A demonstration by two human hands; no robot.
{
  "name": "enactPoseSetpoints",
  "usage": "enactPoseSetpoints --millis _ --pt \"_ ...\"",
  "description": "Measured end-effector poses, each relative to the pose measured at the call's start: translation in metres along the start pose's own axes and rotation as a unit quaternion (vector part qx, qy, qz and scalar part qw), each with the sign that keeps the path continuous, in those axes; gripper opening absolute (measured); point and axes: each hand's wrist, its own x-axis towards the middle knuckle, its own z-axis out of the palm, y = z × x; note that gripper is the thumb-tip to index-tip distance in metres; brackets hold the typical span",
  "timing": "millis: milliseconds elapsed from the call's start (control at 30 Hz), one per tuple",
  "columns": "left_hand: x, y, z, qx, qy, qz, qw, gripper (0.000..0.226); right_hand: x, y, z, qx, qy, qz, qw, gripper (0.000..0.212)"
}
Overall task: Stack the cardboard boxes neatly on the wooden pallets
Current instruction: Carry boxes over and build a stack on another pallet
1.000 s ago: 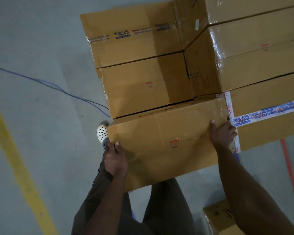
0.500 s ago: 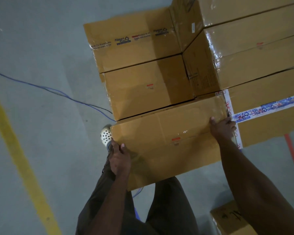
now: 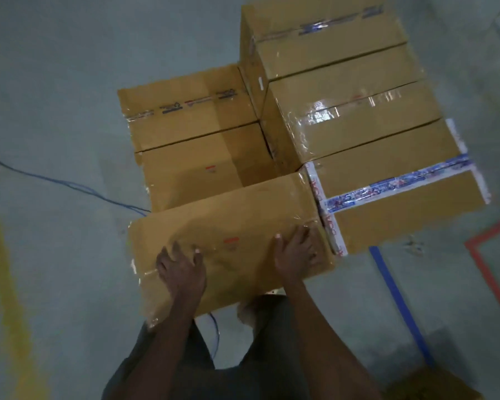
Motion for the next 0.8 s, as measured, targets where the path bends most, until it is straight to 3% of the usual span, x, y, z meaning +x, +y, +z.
enactPoseSetpoints --millis 67,267,433,567,667,800 --pt "-0.036 0.013 0.008 -0.007 0.013 0.009 1.000 0.060 -0.010 0.018 -0.013 0.012 -0.018 -0.053 0.998 0.076" --pt "-0.125 0.084 0.034 -0.046 -0.059 0.061 0.995 0.046 -0.019 0.099 -0.083 0.007 -0.020 -0.063 0.998 0.062" --pt "-0.170 0.113 0.067 -0.057 -0.187 0.097 0.976 0.033 0.002 0.184 -0.100 -0.027 -0.037 -0.059 0.997 0.053" --pt "-0.198 0.119 0.076 -0.135 -0.264 0.037 0.954 0.027 0.022 0.218 -0.124 -0.033 -0.066 -0.057 0.996 0.053" --pt "-0.222 0.128 0.086 -0.219 -0.245 -0.040 0.944 0.024 0.038 0.234 -0.143 -0.022 -0.095 -0.110 0.989 0.059" --pt "-0.256 0.125 0.105 -0.360 -0.221 -0.145 0.895 0.019 0.055 0.254 -0.172 -0.024 -0.116 -0.175 0.978 0.058"
